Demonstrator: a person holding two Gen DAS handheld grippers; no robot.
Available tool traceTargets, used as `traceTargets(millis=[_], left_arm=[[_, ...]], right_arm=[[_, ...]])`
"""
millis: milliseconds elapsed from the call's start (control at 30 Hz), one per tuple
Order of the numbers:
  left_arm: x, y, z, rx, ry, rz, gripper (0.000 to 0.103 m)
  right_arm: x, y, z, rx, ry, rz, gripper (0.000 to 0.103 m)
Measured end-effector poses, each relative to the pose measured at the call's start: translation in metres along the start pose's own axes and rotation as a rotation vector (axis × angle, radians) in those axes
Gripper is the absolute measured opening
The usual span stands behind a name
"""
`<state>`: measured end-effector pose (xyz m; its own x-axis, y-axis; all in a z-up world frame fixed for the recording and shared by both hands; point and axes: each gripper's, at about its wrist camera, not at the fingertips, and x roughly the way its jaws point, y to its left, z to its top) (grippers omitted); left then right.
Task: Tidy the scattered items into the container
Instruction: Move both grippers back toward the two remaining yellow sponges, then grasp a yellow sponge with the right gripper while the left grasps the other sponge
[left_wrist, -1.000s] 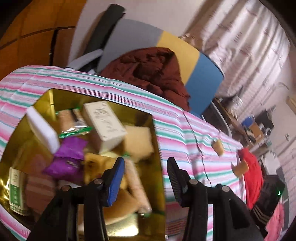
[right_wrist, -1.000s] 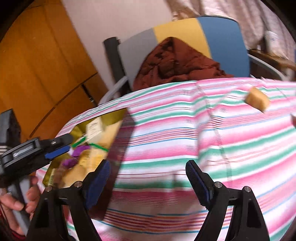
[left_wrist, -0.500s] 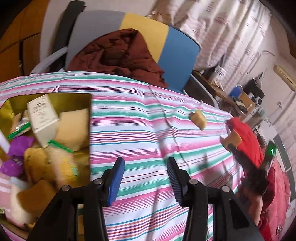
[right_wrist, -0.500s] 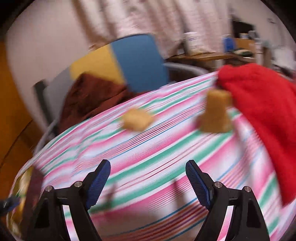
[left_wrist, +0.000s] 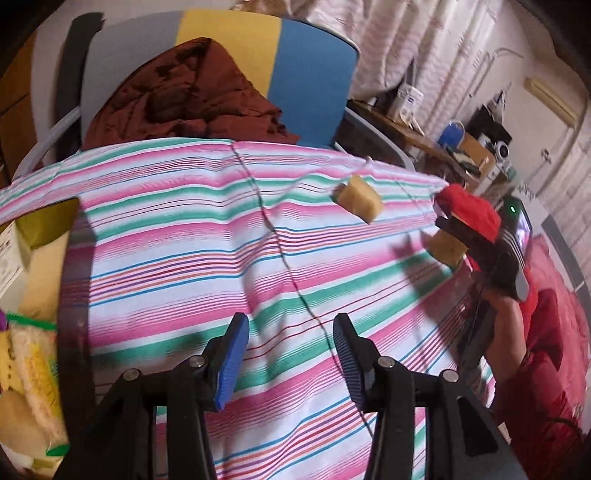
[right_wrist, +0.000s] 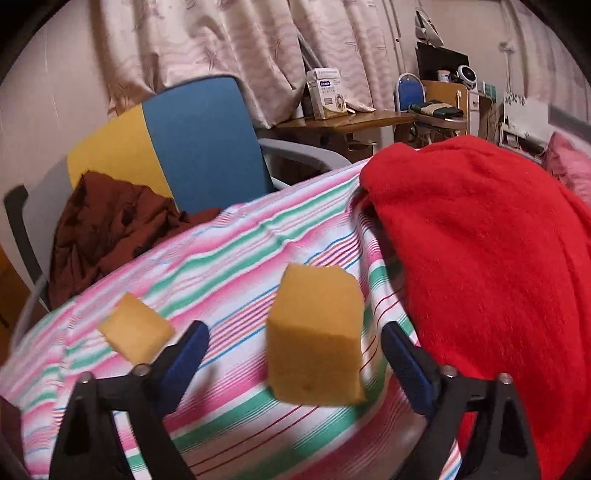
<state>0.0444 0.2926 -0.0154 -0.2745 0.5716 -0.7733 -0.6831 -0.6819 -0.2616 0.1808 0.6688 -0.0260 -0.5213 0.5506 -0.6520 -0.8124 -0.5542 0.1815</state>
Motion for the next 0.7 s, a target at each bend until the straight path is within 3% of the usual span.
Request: traceTargets(millis=[33,67,133,333,600,700], left_arm=[[0.004,-0.004,0.002,0.018,0.004,-0.001,0.048],[0.007,-0.007,0.004,0.028,0.005,0.0,0.048],[0.016,-0.015,0.009,0.046,0.01,-0.009,0.048],[0.06,-0.037,0.031,0.051,0.056,-0.042,0.048],[0.127,-0.083,0.076,0.17,0.113,-0.042,0.048],[0.146,-0.098,0.091,0.234,0.123,-0.03,0.053]], right_arm=[[0.007,-0.002,0.001,0.008,0.03,0.023,0.06],[0.006,-0.004,-0.003,0.016,0.043,0.026,0.05],[0.005,-0.011,-0.005,0.044,0.035,0.025,0.045],[-0.006,-0.016,-0.019,0.052,0.016,0.116,0.044],[-0.006,-0.012,-0.023,0.043,0.007,0.135,0.044],[-0.007,-0.014,-0.024,0.052,0.003,0.143,0.044]])
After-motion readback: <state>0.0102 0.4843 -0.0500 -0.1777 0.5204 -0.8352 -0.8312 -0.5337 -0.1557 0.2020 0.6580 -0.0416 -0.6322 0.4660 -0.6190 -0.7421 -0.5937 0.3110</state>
